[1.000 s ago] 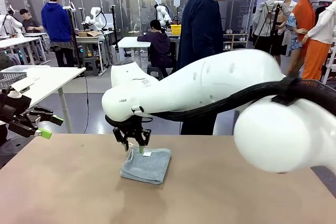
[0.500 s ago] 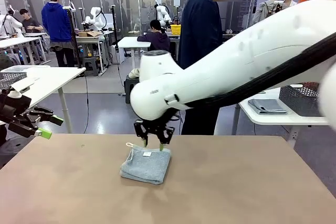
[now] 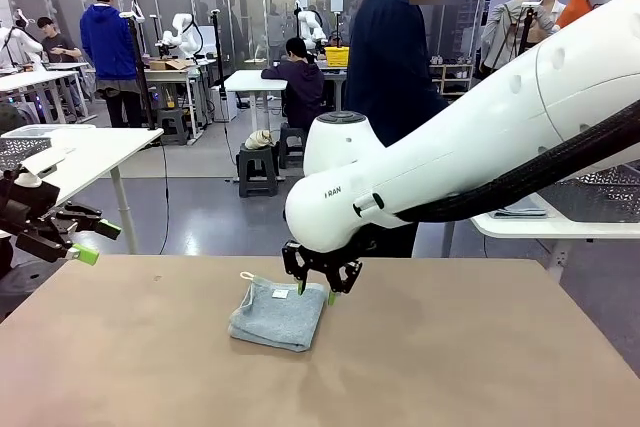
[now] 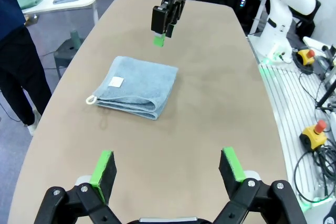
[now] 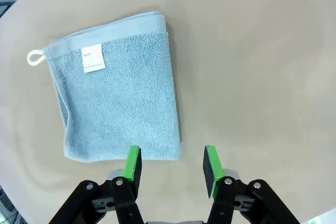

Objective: Fold the towels and place them in the basket.
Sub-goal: When a person lays out a Towel with hook on the table, fold it in half twice, then place the folded Towel with hook on the right side of the table.

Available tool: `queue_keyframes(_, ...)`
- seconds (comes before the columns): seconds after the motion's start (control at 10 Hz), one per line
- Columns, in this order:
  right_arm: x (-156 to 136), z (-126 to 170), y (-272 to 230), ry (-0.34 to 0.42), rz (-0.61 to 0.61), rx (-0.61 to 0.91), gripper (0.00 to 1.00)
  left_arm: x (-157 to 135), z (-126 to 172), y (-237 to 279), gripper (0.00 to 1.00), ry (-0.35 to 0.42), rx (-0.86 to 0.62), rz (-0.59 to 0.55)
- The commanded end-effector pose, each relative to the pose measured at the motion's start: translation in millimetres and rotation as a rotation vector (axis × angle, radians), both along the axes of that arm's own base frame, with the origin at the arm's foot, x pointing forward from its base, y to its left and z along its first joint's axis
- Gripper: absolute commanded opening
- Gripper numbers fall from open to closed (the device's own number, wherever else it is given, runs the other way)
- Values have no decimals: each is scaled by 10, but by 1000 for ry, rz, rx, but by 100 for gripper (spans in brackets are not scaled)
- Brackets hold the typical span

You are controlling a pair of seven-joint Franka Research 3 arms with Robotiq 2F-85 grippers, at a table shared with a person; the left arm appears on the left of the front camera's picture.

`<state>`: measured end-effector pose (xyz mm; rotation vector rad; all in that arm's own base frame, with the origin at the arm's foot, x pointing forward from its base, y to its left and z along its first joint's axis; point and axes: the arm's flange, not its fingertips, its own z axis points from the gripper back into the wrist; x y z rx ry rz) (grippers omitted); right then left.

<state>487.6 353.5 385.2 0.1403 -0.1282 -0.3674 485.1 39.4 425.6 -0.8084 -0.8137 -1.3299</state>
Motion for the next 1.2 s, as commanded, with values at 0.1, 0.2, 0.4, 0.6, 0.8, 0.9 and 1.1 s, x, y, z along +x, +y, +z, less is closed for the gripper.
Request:
queue_keyframes(0.1,7,19,3,3,-4,-2,61,-9,10,3,100,-5,6,1)
queue_keyframes(0.2,7,19,3,3,-4,-2,61,-9,10,3,100,-5,6,1)
queue_keyframes(0.4,7,19,3,3,-4,-2,61,-9,10,3,100,-5,6,1)
queue_keyframes(0.6,7,19,3,3,-4,-2,61,-9,10,3,100,-5,6,1)
queue_keyframes(0.8,7,19,3,3,-4,-2,61,-9,10,3,100,-5,6,1)
queue_keyframes(0.9,7,19,3,3,-4,-2,61,-9,10,3,100,-5,6,1)
queue_keyframes(1.1,7,19,3,3,-4,-2,61,-9,10,3,100,-5,6,1)
